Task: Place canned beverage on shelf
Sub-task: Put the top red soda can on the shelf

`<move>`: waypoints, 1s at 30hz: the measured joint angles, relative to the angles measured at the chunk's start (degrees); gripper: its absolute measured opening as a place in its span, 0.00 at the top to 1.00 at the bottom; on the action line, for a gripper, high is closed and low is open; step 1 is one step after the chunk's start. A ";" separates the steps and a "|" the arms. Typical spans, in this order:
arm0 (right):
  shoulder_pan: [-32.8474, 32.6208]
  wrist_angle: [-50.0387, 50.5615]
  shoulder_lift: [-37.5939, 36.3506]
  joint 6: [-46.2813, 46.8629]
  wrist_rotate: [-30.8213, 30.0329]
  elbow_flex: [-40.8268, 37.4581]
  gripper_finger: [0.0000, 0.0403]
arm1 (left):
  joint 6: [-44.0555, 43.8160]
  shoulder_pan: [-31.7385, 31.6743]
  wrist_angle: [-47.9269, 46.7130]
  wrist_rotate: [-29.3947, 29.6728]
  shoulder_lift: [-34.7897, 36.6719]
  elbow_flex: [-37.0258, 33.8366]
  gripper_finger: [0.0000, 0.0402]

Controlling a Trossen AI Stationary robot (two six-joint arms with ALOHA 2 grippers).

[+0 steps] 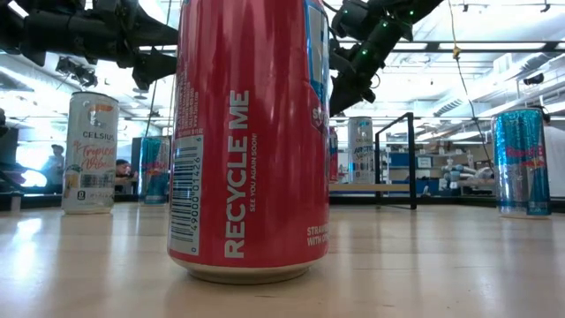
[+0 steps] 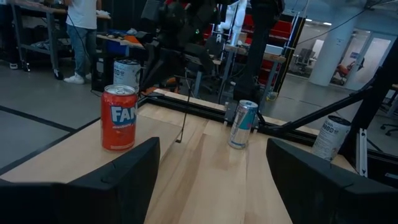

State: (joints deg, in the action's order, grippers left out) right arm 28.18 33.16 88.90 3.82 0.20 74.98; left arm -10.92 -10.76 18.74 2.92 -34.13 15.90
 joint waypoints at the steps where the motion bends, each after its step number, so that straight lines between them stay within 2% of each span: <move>1: 0.00 0.16 0.00 0.63 0.19 0.00 0.94 | 0.00 0.00 0.00 0.00 0.00 0.00 0.26; 5: -0.02 -0.95 0.00 1.19 1.40 -0.75 0.98 | 0.00 0.00 0.01 0.00 0.02 0.00 0.26; 11: -0.44 -1.67 0.00 2.03 1.06 -2.98 0.97 | 0.04 0.00 0.04 0.00 0.00 0.00 0.26; 22: -3.04 -3.44 0.02 3.34 -5.15 -3.13 0.98 | 0.03 0.00 0.16 0.00 0.00 0.00 0.26; 30: -5.77 -4.30 0.02 4.05 -5.21 -1.92 0.98 | -1.78 -0.04 2.28 0.84 0.00 0.00 0.26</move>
State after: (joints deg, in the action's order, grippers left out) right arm 22.42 28.86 88.92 7.87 -5.01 73.06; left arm -12.69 -10.81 21.02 3.76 -34.13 15.90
